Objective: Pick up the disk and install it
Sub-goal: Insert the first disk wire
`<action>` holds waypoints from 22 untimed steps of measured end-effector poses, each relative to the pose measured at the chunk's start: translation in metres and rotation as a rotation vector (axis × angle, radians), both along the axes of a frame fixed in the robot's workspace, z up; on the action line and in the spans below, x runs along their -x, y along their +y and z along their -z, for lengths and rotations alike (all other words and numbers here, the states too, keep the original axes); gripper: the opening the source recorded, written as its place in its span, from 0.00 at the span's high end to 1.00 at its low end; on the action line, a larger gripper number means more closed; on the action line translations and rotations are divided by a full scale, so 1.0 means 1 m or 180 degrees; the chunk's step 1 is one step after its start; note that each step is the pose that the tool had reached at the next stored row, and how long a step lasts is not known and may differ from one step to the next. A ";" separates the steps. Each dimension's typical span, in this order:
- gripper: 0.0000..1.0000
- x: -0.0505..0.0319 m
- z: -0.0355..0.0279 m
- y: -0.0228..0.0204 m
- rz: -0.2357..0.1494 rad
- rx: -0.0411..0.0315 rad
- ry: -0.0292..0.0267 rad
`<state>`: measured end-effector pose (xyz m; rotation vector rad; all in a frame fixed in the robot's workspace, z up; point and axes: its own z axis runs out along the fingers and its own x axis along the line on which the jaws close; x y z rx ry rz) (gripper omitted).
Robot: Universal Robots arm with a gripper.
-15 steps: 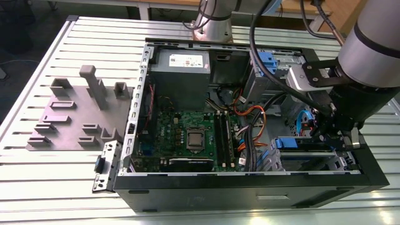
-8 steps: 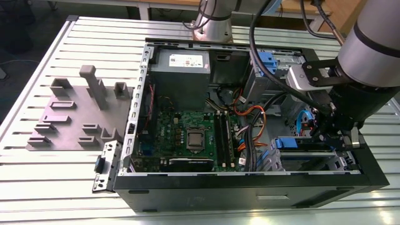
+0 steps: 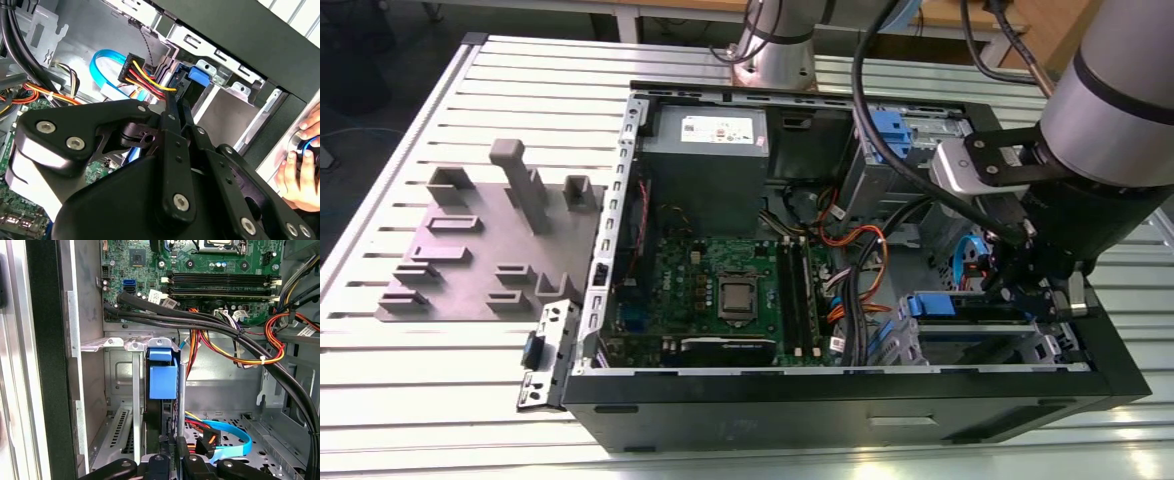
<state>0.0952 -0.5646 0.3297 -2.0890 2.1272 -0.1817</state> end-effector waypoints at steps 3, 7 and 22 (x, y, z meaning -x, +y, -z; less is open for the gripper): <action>0.84 0.0000 -0.0009 0.0001 0.0000 -0.0004 0.0000; 0.84 0.0000 -0.0033 0.0000 0.0001 -0.0001 0.0000; 0.84 -0.0001 0.0009 -0.0006 0.0007 -0.0001 0.0000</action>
